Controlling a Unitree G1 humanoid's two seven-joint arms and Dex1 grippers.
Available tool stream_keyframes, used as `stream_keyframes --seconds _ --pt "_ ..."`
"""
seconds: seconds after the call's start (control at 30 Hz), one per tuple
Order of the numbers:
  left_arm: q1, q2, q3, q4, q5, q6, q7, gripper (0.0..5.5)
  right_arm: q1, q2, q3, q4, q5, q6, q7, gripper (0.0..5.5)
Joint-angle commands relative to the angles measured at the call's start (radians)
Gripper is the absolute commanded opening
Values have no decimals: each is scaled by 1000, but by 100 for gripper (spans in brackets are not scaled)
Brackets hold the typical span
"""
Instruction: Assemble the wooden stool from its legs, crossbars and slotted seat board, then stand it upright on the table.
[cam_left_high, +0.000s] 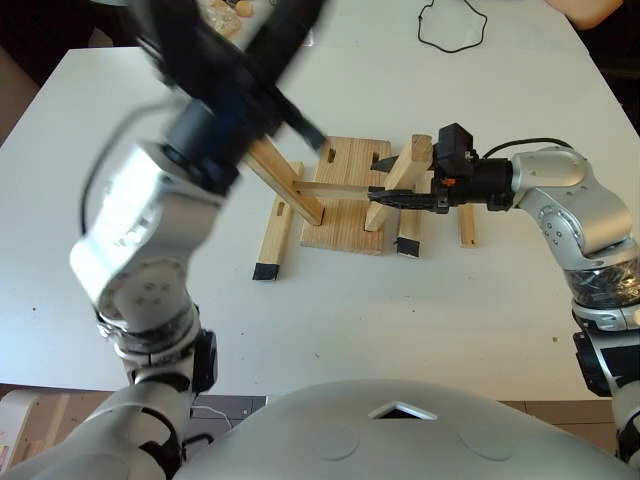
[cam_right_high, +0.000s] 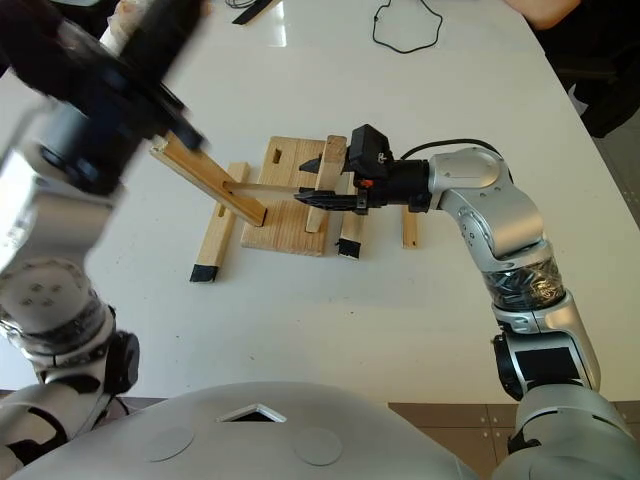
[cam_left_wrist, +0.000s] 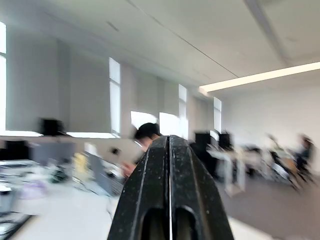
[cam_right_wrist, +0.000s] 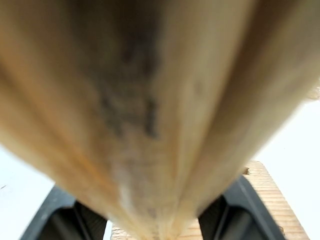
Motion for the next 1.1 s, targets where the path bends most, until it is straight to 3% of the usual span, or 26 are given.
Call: stream_keyframes --seconds 0.03,0.1,0.2,0.33,0.4,0.7,0.87,0.9,1.1 --pt "10 161 261 205 32 14 85 0 49 -45 18 92 -56 16 39 201" --pt "150 254 279 266 80 45 -38 0 35 -44 25 140 -79 -12 52 201" --pt "427 262 160 214 113 117 -146 0 -12 -32 43 195 -97 -41 85 201" --pt "494 36 -366 -87 39 135 -190 0 -59 -8 104 222 -110 -60 146 201" --pt "461 -56 -483 -122 34 114 -204 0 -72 -3 143 218 -111 -67 192 201" --pt "513 34 -333 -88 64 81 -274 0 -74 19 176 304 -162 -141 197 201" --pt "543 4 -50 121 29 -9 -215 0 -1 26 55 314 -105 -208 109 201" --pt "543 -5 -14 153 24 -19 -199 0 16 27 30 301 -97 -215 81 238" --pt "572 -6 19 217 46 -30 -192 0 108 40 -104 136 -42 -150 -59 322"
